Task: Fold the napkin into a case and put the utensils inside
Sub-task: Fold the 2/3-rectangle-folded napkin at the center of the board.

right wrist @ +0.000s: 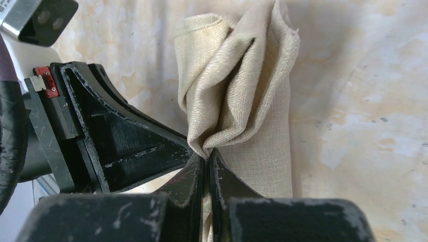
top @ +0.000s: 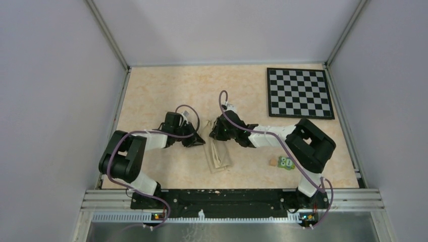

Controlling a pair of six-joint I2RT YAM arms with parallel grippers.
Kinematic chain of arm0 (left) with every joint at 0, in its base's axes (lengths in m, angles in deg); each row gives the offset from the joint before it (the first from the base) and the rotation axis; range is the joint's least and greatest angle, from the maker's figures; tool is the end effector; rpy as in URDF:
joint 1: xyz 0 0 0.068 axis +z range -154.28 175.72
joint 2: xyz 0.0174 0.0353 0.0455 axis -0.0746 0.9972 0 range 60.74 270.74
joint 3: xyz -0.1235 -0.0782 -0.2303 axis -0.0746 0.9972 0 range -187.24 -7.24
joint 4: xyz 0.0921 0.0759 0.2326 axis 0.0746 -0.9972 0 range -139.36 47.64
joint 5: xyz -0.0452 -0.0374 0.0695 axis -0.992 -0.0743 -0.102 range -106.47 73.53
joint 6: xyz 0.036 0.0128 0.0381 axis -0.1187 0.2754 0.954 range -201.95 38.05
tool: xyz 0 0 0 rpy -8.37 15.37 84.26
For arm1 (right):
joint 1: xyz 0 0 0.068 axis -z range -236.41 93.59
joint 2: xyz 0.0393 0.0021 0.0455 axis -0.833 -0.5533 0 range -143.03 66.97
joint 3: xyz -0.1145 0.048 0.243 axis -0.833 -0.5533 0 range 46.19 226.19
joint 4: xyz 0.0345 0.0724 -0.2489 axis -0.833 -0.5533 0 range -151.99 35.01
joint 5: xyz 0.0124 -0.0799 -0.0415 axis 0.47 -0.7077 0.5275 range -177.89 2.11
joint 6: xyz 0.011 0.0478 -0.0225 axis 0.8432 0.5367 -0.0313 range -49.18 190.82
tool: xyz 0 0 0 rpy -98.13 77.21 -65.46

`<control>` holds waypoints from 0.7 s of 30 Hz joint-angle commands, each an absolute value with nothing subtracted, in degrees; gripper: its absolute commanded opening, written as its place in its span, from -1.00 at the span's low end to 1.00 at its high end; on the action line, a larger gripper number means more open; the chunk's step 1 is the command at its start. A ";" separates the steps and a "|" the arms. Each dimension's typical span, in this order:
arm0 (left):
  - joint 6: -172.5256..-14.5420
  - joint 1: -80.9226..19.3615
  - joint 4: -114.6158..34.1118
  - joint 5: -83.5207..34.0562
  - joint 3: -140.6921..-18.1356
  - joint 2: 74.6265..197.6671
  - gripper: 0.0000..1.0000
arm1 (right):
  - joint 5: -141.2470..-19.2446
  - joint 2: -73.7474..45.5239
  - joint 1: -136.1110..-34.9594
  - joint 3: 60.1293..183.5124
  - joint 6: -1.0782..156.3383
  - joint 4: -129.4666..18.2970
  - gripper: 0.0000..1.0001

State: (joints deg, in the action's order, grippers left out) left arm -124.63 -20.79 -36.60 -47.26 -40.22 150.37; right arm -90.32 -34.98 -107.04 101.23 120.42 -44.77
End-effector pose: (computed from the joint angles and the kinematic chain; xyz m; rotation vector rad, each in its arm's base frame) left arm 0.2527 -0.0939 0.1246 -0.3406 2.5901 -1.0786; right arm 0.2382 0.2879 0.1684 0.0042 2.3695 0.8804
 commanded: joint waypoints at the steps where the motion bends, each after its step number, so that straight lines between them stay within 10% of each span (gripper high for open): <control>1: -123.46 -20.85 -33.28 -46.72 -39.23 152.12 -0.70 | -91.29 -37.22 -109.14 104.70 119.28 -44.12 -1.00; 21: -122.53 -20.80 -34.58 -45.91 -38.63 150.14 -0.81 | -88.36 -42.66 -111.29 106.61 117.08 -41.72 -1.00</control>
